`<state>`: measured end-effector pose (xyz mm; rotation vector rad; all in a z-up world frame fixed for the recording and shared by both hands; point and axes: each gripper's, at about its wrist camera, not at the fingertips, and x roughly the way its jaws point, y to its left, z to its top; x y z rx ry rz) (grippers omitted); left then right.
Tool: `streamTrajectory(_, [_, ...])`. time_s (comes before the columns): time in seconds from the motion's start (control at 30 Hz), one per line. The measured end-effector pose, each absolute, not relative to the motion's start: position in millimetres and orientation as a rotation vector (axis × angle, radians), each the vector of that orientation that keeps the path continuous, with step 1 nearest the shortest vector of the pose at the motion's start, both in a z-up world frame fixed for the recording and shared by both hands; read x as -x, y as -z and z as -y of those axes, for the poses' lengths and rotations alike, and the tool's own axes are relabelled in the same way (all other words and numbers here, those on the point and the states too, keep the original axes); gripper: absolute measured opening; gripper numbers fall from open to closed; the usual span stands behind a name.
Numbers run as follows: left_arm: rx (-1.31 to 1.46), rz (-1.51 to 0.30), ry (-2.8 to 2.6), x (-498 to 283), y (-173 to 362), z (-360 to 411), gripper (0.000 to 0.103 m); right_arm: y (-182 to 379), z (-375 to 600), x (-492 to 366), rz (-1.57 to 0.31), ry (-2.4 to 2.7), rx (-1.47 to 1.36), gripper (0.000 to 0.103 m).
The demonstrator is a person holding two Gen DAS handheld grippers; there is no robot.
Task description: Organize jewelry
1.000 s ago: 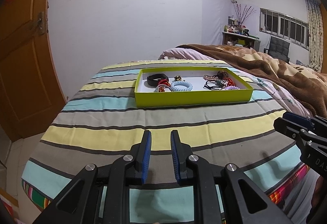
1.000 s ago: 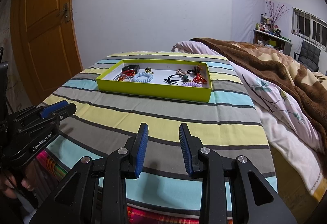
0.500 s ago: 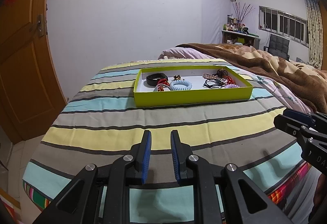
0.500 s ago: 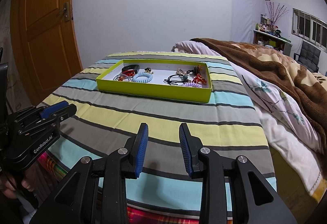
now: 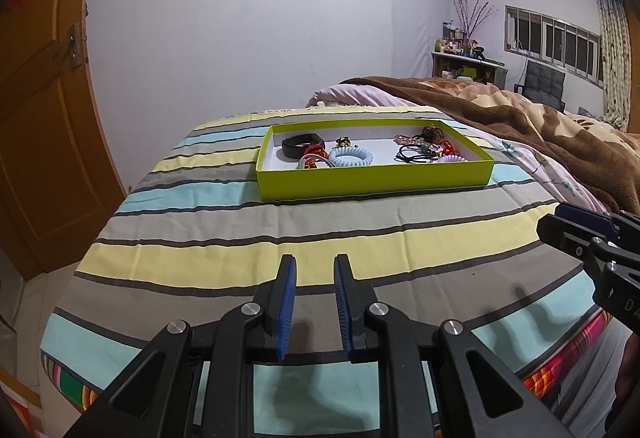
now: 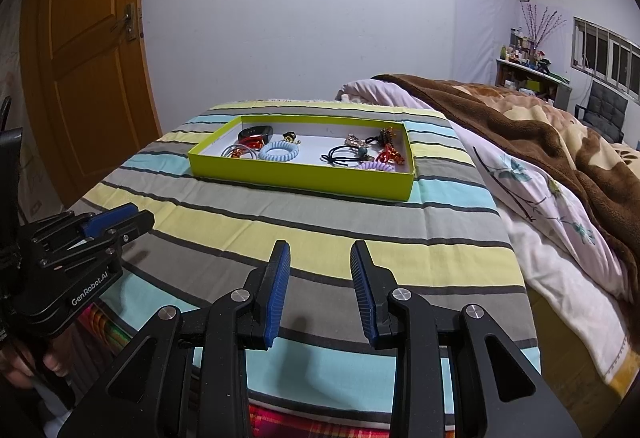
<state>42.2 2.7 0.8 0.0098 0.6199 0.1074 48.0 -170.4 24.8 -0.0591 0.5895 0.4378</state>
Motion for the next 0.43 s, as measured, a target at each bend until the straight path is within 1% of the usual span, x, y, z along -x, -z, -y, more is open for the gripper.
streamTrajectory(0.43, [-0.005,-0.611,-0.095,-40.5,-1.6,-1.8,0.019,-25.7,170.7,-48.2,-0.588,-0.435,0.063,0.032])
